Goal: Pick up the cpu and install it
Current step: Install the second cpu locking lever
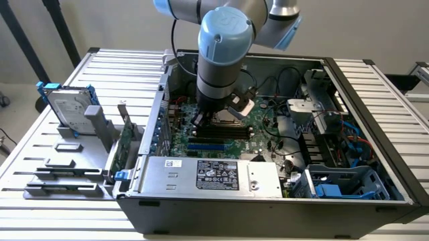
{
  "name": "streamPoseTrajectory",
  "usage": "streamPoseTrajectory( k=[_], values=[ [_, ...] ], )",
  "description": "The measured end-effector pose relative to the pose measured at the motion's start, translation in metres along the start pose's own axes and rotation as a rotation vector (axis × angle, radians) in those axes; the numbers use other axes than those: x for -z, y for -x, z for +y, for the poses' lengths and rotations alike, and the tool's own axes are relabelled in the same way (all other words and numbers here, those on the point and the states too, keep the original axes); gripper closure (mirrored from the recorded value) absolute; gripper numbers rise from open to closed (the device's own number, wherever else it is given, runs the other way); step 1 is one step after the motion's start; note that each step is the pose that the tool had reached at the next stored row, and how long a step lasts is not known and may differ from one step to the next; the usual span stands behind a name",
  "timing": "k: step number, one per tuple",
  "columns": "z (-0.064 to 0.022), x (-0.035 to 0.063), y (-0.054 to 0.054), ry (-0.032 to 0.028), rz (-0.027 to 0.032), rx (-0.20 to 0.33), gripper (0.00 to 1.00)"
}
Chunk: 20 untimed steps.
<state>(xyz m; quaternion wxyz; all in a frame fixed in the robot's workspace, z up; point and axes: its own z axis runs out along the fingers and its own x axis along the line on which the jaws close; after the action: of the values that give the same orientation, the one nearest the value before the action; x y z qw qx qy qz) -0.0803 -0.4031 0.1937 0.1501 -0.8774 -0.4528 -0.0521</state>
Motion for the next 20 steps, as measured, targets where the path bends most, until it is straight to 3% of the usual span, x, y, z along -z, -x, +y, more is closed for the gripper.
streamPoseTrajectory(
  k=[5,7,14,20],
  values=[
    [-0.0003,-0.0001,0.0,0.0116,-0.0161,-0.001,0.89],
    [-0.0008,0.0012,-0.001,0.0141,-0.0197,-0.001,0.89],
    [-0.0111,0.026,-0.013,0.0131,-0.0224,0.002,0.89],
    [-0.0199,0.0336,-0.025,0.0088,-0.034,0.027,0.89]
  ],
)
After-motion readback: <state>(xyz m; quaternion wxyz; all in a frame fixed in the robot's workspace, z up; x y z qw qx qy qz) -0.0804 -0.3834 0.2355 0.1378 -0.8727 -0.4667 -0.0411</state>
